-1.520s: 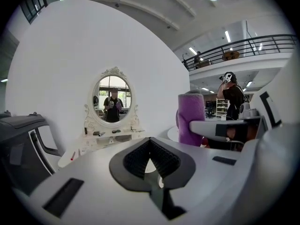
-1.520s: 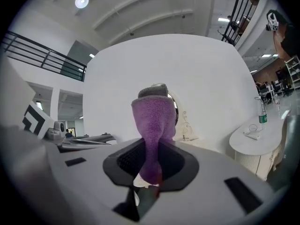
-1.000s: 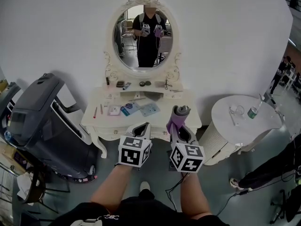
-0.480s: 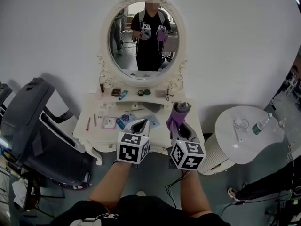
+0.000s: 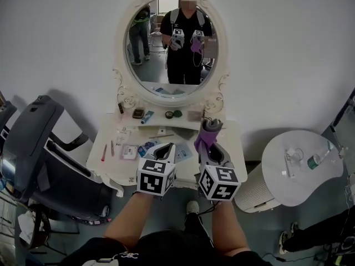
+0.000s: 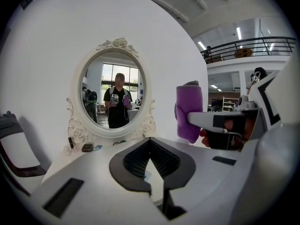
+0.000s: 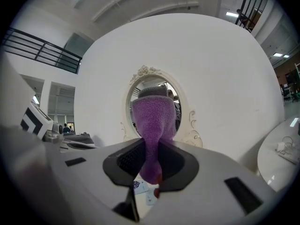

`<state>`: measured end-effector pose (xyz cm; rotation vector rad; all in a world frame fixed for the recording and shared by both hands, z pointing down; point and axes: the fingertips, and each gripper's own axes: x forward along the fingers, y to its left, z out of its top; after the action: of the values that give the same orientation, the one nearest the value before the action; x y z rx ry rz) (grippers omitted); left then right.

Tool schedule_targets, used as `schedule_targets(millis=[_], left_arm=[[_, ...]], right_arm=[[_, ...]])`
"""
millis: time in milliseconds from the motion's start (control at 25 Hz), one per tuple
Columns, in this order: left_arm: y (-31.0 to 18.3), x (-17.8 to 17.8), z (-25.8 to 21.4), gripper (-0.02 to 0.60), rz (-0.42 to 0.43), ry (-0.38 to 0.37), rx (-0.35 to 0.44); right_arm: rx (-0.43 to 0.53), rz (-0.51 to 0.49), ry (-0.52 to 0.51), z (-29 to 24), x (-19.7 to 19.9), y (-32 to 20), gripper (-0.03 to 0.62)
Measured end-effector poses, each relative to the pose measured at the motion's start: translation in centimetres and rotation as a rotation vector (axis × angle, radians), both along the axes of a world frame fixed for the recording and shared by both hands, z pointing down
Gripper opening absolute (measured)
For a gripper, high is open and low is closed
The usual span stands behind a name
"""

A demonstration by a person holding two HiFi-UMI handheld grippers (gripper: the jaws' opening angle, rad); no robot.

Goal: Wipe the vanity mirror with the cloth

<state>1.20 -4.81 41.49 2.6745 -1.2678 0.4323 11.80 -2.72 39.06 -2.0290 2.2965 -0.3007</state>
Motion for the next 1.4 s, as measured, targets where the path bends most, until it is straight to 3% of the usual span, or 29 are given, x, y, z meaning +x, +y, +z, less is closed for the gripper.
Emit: schedule_targets(millis=[680,920,1080,1240,1400], left_arm=[[-17.8,7.7,-3.0,-0.002,-0.175,0.017,0.068],[-21.2,7.5,-3.5,-0.003,-0.251,0.005,0.065],[-23.0,6.3,-2.8,-0.003,-0.285,-0.002,0.053],[-24.7,5.3,-2.0,-0.003,-0.28,0.001,0.03],[-26.7,5.0,-1.8,-0.003,-0.228,-0.013,0.033]], right_arm=[[0.056,-0.206,0.05,-3.2,7.3,-19.5,0.075],[0.092,-0.259,0.059,-4.4,7.7,-24.5,0.075],[0.13,-0.236,0.057,-4.9,7.3,-27.1,0.075],[0.113,-0.217,0.15,-4.9,6.4,-29.1,0.074],[0.174,-0.119,0.347,-7.0,6.4,-31.1,0.074]])
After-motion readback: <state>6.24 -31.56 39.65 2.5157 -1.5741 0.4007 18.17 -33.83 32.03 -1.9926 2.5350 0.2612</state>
